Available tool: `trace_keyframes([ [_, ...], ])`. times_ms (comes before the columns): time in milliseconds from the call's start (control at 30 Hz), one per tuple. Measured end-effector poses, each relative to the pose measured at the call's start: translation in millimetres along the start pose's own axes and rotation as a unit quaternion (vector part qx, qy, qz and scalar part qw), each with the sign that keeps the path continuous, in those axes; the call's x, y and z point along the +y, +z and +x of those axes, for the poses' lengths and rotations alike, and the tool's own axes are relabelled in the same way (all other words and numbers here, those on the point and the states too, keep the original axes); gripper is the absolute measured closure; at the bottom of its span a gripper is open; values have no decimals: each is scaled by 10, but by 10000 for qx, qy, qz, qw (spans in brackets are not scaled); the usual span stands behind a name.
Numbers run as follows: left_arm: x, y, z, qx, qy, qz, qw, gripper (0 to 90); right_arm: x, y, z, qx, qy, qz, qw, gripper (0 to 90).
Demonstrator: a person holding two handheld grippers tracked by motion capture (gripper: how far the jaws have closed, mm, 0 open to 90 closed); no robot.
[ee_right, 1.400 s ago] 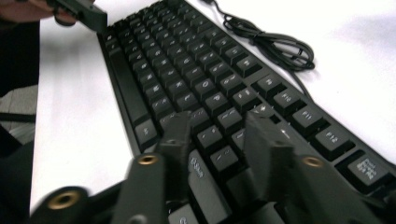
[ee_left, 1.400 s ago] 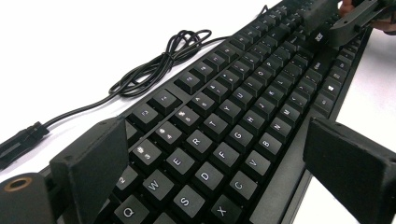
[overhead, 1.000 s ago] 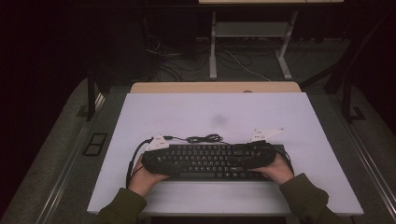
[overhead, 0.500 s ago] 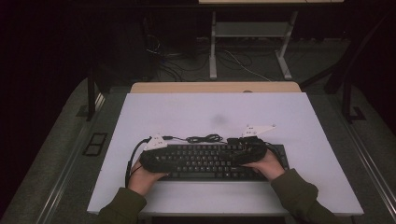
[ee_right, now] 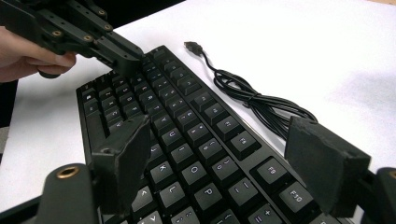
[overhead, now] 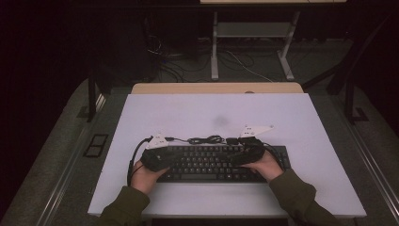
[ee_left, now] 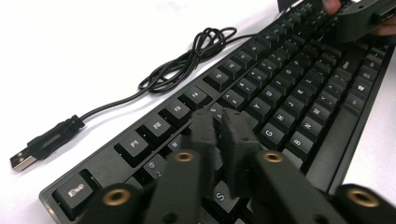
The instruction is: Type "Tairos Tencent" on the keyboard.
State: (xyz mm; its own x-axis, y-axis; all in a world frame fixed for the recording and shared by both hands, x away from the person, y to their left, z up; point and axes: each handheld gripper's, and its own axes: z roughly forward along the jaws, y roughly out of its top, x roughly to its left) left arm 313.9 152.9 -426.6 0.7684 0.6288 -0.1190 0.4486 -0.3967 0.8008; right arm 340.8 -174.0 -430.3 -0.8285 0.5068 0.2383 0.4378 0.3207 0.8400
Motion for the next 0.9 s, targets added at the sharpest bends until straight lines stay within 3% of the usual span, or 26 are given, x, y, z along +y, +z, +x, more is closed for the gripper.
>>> trace_keyframes([
  [300,9,96,-2,-21,59,214,9998,890,-6,14,11,23,-39,14,10000,218],
  [900,-19,127,16,-6,36,353,9994,891,-3,14,16,-4,-47,35,10000,218],
])
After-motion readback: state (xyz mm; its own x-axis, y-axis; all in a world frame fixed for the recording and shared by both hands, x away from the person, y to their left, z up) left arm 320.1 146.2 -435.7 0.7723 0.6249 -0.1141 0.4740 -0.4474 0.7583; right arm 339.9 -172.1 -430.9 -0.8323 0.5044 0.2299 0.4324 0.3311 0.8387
